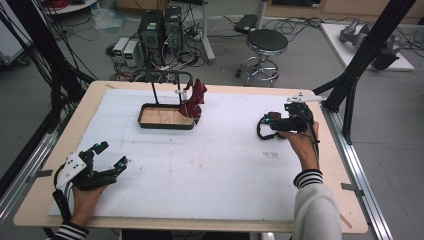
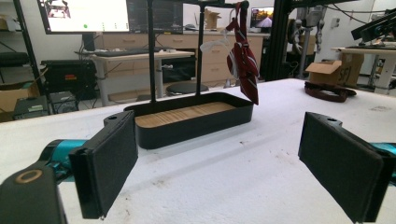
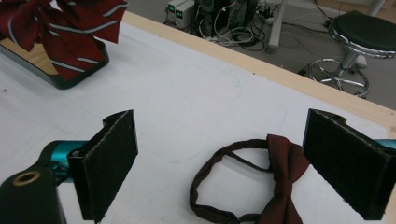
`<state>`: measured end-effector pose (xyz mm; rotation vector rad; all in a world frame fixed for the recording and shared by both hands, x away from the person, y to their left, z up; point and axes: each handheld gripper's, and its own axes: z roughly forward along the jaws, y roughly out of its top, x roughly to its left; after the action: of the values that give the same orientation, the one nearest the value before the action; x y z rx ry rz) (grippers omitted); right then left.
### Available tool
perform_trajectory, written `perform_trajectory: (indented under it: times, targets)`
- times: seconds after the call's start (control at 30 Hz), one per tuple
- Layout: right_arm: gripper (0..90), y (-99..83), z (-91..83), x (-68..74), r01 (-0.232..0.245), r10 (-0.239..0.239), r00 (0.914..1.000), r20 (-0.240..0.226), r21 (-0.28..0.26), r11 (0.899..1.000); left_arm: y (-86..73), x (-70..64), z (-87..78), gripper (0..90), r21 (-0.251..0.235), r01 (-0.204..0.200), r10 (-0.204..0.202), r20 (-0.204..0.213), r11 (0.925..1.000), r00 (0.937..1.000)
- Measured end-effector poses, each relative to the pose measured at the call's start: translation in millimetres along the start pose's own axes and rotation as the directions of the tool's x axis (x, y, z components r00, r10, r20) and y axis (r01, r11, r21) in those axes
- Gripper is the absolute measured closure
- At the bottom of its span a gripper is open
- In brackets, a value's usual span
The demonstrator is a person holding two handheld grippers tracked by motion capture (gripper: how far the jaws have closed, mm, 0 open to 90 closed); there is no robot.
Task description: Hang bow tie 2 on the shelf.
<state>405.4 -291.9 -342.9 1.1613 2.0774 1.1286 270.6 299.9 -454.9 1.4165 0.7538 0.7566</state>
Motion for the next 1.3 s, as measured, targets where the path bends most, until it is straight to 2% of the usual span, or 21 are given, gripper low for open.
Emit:
perform_trajectory:
  times: [0.13,0.3,0.47,0.57,0.7,0.73,1.07,1.3]
  targets:
    - [9.7,2.3,4.5,-5.9,0.018,-0.018,0.9998,0.008,0.039,0.999,-0.1,-0.1,-0.1,12.3,-0.001,0.001,-0.001,0.0,1.0,1.0]
    - [10.2,2.8,10.4,-13.5,0.022,-0.022,0.9998,-0.004,0.068,0.997,0.0,0.0,0.0,12.4,0.0,0.0,0.0,-0.001,1.0,1.0]
    - [10.2,1.2,17.1,-21.1,0.025,-0.026,0.9997,0.005,0.121,0.992,0.0,0.0,0.0,12.4,0.0,0.001,-0.001,-0.001,1.0,1.0]
    - [10.3,3.5,20.1,-24.2,0.044,-0.047,0.9988,0.015,0.151,0.988,0.0,-0.2,0.0,12.4,0.001,0.001,-0.001,-0.001,1.0,1.0]
    - [10.4,5.7,21.4,-30.0,0.045,-0.049,0.9987,0.017,0.161,0.986,0.0,-0.2,0.0,12.4,0.0,0.0,0.0,-0.001,1.0,1.0]
    - [13.3,5.3,21.7,-31.2,0.041,-0.045,0.9989,0.016,0.162,0.986,-0.1,-0.3,0.0,12.4,0.0,0.0,0.0,-0.001,1.0,1.0]
    - [14.7,-6.8,37.2,-43.7,0.024,-0.033,0.9991,0.028,0.257,0.966,-0.1,-0.4,-0.4,12.3,-0.003,-0.005,0.005,-0.004,1.0,1.0]
    - [16.6,-13.4,45.4,-48.4,0.01,-0.025,0.9987,0.045,0.319,0.948,-0.1,-0.4,-0.4,12.4,-0.003,-0.004,0.004,-0.005,1.0,1.0]
